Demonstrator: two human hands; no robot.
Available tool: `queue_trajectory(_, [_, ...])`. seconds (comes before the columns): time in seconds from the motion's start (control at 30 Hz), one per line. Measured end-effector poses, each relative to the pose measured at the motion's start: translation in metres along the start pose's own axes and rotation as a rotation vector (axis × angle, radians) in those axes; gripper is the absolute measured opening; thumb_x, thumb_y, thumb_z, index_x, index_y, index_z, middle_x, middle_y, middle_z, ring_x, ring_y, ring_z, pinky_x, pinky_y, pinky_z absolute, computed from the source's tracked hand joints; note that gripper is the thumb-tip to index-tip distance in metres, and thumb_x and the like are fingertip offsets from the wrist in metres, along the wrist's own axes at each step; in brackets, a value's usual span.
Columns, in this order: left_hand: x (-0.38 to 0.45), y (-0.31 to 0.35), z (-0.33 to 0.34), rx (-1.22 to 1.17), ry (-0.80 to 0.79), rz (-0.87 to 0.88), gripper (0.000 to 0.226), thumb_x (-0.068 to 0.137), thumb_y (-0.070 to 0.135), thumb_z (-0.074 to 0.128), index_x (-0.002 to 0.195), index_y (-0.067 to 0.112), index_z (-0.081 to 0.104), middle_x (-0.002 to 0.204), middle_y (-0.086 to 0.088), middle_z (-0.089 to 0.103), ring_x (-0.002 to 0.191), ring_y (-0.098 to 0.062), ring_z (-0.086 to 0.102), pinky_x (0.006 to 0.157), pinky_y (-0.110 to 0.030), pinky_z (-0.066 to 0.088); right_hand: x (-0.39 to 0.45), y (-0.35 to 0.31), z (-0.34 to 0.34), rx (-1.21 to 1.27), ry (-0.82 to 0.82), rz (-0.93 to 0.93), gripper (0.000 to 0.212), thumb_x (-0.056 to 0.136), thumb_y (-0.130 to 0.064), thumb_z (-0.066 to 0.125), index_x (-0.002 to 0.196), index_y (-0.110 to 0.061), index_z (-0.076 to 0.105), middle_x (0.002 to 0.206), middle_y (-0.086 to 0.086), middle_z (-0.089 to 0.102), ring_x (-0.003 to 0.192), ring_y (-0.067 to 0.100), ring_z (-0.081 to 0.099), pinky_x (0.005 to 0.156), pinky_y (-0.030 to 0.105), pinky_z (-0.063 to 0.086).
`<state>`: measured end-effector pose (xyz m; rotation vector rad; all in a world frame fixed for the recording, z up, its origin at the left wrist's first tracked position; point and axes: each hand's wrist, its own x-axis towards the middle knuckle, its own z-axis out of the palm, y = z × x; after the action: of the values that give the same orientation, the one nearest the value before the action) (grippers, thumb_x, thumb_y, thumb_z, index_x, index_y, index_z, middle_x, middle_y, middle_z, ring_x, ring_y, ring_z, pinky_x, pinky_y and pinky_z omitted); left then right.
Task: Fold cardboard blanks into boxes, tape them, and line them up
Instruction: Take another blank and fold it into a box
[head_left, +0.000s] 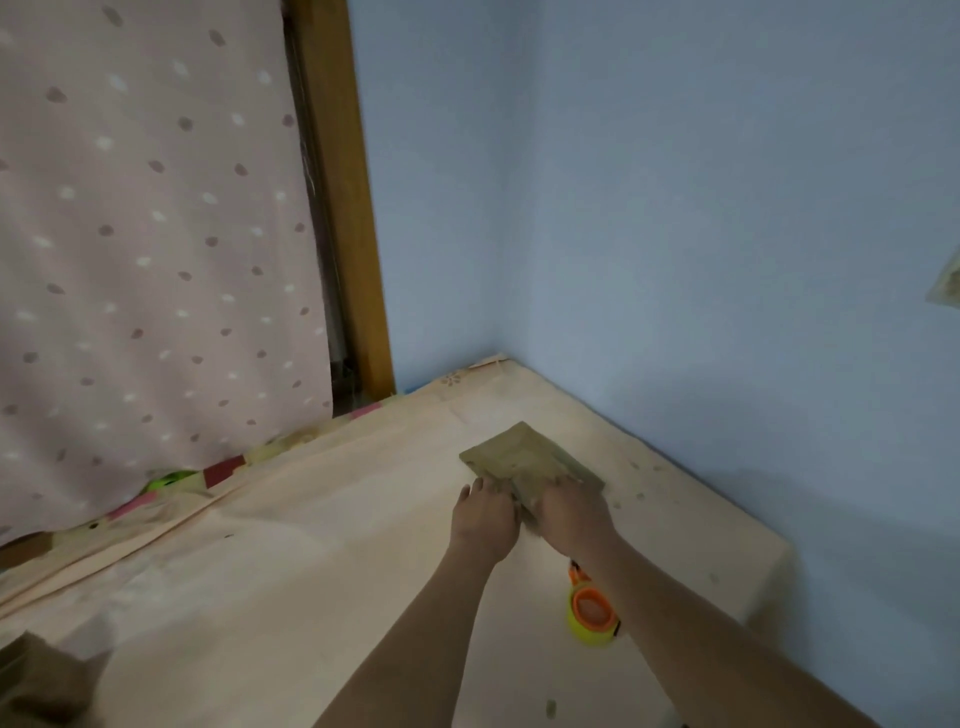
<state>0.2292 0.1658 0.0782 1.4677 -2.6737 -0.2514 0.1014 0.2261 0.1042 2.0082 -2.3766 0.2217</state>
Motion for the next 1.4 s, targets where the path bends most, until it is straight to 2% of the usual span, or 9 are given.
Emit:
queue_trajectory(0.13, [0.016,0.006,0.012,0.013,-0.026,-0.032,0.047,0.104,0.033,0.035,0.145,0.009,0.041,0.148,-0.013,0.041,0.134,-0.030,0.039,0.115,-0.042,0.030,0.016,0.017,0.011,-0.037,-0.052,0.008,0.026,0.103,-0.027,0.047,0.105,-0.013,0.069,0.100,0.003,0.070,0.093,0.021,0.067,0.067,0.025,0.037])
queue_trajectory(0.3, [0.043,0.018,0.024,0.035,-0.056,-0.122,0.053,0.104,0.033,0.035,0.150,0.007,0.032,0.150,-0.014,0.038,0.137,-0.031,0.036,0.116,-0.042,0.028,0.052,0.041,0.026,-0.014,-0.132,-0.007,0.023,0.103,-0.027,0.048,0.106,-0.016,0.068,0.102,0.002,0.070,0.092,0.019,0.067,0.068,0.028,0.047])
queue_trajectory(0.47, [0.078,0.043,0.031,0.049,-0.044,-0.254,0.052,0.104,0.033,0.035,0.149,0.006,0.033,0.149,-0.013,0.040,0.136,-0.030,0.038,0.114,-0.041,0.031,0.091,0.078,0.039,0.009,-0.161,-0.114,0.019,0.101,-0.028,0.054,0.108,-0.016,0.066,0.106,0.002,0.068,0.089,0.017,0.064,0.072,0.027,0.049])
queue_trajectory(0.6, [0.093,0.072,0.039,0.059,-0.050,-0.362,0.050,0.104,0.034,0.035,0.147,0.007,0.036,0.147,-0.013,0.042,0.134,-0.030,0.040,0.112,-0.041,0.033,0.115,0.116,0.046,0.095,-0.170,-0.215,0.024,0.103,-0.033,0.046,0.104,-0.016,0.064,0.101,0.002,0.068,0.085,0.016,0.063,0.074,0.030,0.054])
queue_trajectory(0.8, [0.107,0.115,0.049,0.048,-0.065,-0.501,0.048,0.105,0.033,0.033,0.146,0.008,0.036,0.146,-0.013,0.043,0.134,-0.030,0.040,0.112,-0.041,0.033,0.129,0.173,0.056,0.086,-0.202,-0.312,0.021,0.102,-0.034,0.048,0.093,-0.021,0.062,0.087,-0.003,0.065,0.074,0.013,0.062,0.058,0.026,0.050])
queue_trajectory(0.87, [0.108,0.124,0.054,0.066,-0.080,-0.528,0.048,0.105,0.032,0.033,0.146,0.008,0.037,0.146,-0.013,0.043,0.134,-0.030,0.041,0.112,-0.041,0.034,0.127,0.184,0.057,0.050,-0.221,-0.360,0.024,0.104,-0.034,0.044,0.099,-0.020,0.064,0.093,-0.001,0.067,0.079,0.015,0.063,0.056,0.024,0.040])
queue_trajectory(1.0, [0.114,0.134,0.068,0.064,-0.082,-0.560,0.047,0.105,0.033,0.033,0.145,0.009,0.038,0.145,-0.012,0.044,0.132,-0.029,0.042,0.110,-0.040,0.035,0.126,0.200,0.064,0.017,-0.218,-0.411,0.031,0.106,-0.032,0.038,0.115,-0.017,0.063,0.111,0.003,0.067,0.101,0.022,0.066,0.067,0.029,0.040])
queue_trajectory(1.27, [0.094,0.157,0.126,-0.032,-0.159,-0.606,0.041,0.104,0.033,0.035,0.134,0.009,0.048,0.136,-0.012,0.050,0.127,-0.029,0.047,0.105,-0.038,0.037,0.111,0.224,0.103,0.010,-0.328,-0.359,0.031,0.105,-0.034,0.038,0.116,-0.016,0.061,0.115,0.005,0.066,0.105,0.026,0.064,0.072,0.032,0.044])
queue_trajectory(1.4, [0.082,0.169,0.158,-0.136,-0.272,-0.666,0.040,0.104,0.037,0.037,0.128,0.009,0.052,0.128,-0.010,0.052,0.122,-0.028,0.049,0.096,-0.038,0.043,0.104,0.239,0.123,0.008,-0.397,-0.336,0.031,0.103,-0.031,0.040,0.122,-0.017,0.060,0.123,0.006,0.062,0.113,0.026,0.061,0.084,0.035,0.049])
